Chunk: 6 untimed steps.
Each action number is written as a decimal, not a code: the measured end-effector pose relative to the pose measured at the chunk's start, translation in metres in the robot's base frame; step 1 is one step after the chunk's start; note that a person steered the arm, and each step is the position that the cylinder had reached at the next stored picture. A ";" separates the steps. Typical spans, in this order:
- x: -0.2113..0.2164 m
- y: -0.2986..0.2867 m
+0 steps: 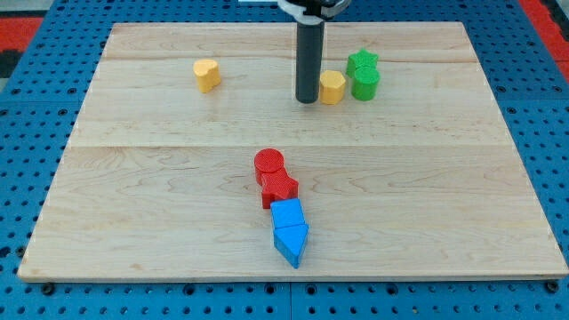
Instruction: Place the heart diagonally to the top left side of the hexagon
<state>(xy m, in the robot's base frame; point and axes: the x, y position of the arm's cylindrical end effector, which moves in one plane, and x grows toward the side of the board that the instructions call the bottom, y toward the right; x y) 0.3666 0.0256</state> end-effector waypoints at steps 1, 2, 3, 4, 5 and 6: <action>0.019 -0.025; 0.019 -0.121; -0.006 -0.169; -0.031 -0.183; -0.050 -0.141; -0.053 -0.056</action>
